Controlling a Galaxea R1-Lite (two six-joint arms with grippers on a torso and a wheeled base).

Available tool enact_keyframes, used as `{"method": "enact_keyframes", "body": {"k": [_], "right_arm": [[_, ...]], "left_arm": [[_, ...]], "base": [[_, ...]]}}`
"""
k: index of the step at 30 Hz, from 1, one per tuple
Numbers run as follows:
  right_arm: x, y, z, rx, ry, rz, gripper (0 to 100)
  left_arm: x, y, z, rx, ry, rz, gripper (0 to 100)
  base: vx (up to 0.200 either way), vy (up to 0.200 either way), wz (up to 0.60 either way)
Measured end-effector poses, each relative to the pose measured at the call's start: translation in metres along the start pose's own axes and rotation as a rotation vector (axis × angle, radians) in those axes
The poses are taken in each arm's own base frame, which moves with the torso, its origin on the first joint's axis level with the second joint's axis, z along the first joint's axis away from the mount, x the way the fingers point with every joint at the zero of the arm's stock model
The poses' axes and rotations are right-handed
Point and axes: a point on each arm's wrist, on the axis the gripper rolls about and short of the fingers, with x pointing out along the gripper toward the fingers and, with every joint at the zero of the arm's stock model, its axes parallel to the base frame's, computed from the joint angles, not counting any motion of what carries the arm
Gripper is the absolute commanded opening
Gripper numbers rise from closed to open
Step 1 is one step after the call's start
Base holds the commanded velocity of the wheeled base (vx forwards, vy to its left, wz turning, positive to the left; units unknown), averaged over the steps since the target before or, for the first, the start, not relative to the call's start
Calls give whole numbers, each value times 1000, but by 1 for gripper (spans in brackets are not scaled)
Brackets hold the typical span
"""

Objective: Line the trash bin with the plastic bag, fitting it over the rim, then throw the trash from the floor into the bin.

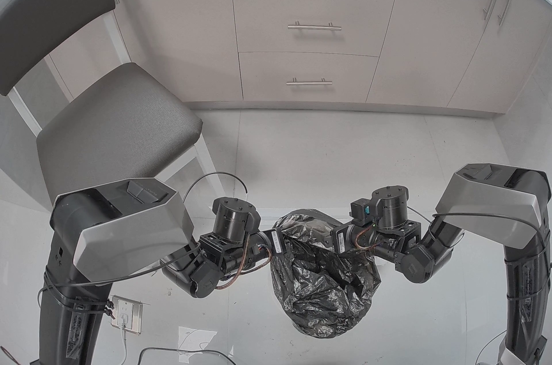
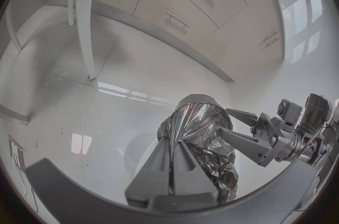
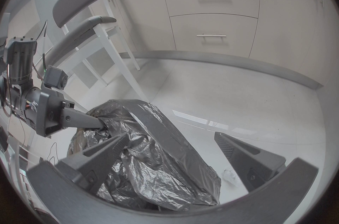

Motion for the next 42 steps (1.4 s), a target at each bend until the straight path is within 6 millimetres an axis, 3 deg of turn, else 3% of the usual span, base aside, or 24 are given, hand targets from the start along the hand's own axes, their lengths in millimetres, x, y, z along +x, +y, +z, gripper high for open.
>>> {"method": "enact_keyframes", "body": {"k": [7,8,23,35,42], "right_arm": [[7,-2,-8,3,3,-7,100],[9,-2,-9,3,2,-7,100],[20,-11,-12,54,-5,-29,100],[27,-20,-14,65,-12,-48,100],[31,-28,-15,73,-19,-66,100]], "left_arm": [[1,2,-1,-2,12,18,0],[1,2,-1,0,12,19,100],[0,3,-1,33,8,35,100],[1,21,9,139,-49,146,100],[9,31,5,184,-31,210,100]], "base": [[0,0,0],[0,0,0],[0,0,0],[0,0,0],[0,0,0]]}}
